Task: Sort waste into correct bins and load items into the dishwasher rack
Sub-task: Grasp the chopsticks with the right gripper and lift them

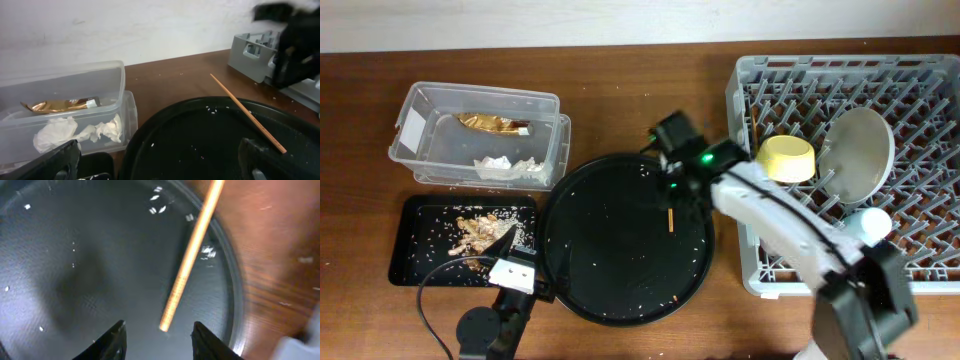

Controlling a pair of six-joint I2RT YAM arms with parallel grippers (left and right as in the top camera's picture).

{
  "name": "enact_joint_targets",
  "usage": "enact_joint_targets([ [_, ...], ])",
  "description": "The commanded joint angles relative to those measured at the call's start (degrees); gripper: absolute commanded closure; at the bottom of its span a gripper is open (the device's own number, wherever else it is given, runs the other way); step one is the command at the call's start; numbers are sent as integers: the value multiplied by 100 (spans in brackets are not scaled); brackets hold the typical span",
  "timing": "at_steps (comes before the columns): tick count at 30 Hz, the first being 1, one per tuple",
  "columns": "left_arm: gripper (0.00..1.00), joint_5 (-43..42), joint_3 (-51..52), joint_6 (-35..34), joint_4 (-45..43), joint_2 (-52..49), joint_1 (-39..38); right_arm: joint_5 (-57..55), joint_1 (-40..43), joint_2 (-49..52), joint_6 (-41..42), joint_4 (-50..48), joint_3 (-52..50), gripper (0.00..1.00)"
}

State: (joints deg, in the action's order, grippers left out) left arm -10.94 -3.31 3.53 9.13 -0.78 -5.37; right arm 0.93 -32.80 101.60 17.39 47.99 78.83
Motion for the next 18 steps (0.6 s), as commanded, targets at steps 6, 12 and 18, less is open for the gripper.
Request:
enact_joint_targets([
  [6, 0, 22, 55, 87, -31, 42, -22, -267, 26, 1467, 1062, -953, -232, 73],
  [12, 0, 22, 55, 87, -33, 42, -22, -162, 22, 1300, 929, -446, -177, 96],
  [18, 0, 22, 55, 87, -33, 42, -22, -1075, 949, -1001, -109, 258, 142, 96],
])
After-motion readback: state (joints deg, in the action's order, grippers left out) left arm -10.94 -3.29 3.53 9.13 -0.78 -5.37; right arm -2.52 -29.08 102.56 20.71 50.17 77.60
